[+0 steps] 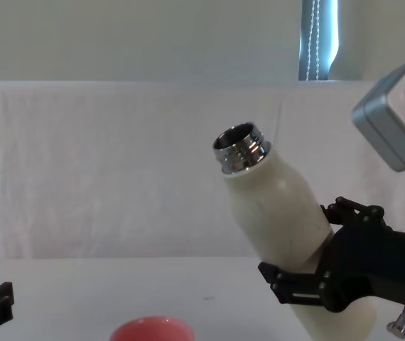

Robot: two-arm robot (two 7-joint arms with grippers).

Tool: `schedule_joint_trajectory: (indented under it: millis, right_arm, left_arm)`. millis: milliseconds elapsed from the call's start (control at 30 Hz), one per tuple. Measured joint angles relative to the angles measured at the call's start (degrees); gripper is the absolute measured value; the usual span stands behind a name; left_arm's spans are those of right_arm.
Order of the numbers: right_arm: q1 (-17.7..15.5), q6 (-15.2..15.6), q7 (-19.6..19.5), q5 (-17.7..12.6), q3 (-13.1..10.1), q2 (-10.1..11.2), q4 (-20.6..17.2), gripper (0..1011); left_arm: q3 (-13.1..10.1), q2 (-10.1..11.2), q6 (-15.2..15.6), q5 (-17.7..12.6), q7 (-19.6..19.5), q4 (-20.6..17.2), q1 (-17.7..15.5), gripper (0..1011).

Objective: Grasp the thermos with one hand and pour water into the cup lid.

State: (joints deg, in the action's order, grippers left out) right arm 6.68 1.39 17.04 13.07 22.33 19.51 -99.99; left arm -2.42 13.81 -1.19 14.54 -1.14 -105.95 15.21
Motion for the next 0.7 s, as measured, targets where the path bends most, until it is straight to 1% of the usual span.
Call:
schedule_joint_trajectory:
  millis: [133, 167, 367, 467, 567, 667, 700]
  right_arm:
    - [0.3, 0.7, -0.3, 2.1, 0.7, 0.3, -0.2, 951]
    - [0.3, 0.7, -0.3, 2.1, 0.7, 0.3, -0.2, 951]
    - [1.2, 1.3, -0.5, 6.4, 2.5, 1.0, -0.3, 951]
    - [1.5, 1.4, -0.5, 7.9, 3.2, 1.3, -0.3, 951]
    - [2.0, 1.4, -0.6, 10.3, 4.2, 1.5, -0.3, 951]
    - [2.3, 1.4, -1.0, 11.9, 4.7, 1.7, -0.3, 951]
    - [2.4, 1.4, -1.5, 13.2, 5.0, 1.8, -0.3, 951]
  left_arm:
    - [0.0, 0.0, 0.0, 0.0, 0.0, 0.0, 0.0, 1001]
    - [0.0, 0.0, 0.0, 0.0, 0.0, 0.0, 0.0, 1001]
    - [0.0, 0.0, 0.0, 0.0, 0.0, 0.0, 0.0, 1001]
    - [0.0, 0.0, 0.0, 0.0, 0.0, 0.0, 0.0, 1001]
    - [0.0, 0.0, 0.0, 0.0, 0.0, 0.0, 0.0, 1001]
    - [0.0, 0.0, 0.0, 0.0, 0.0, 0.0, 0.0, 1001]
    - [0.0, 0.0, 0.0, 0.0, 0.0, 0.0, 0.0, 1001]
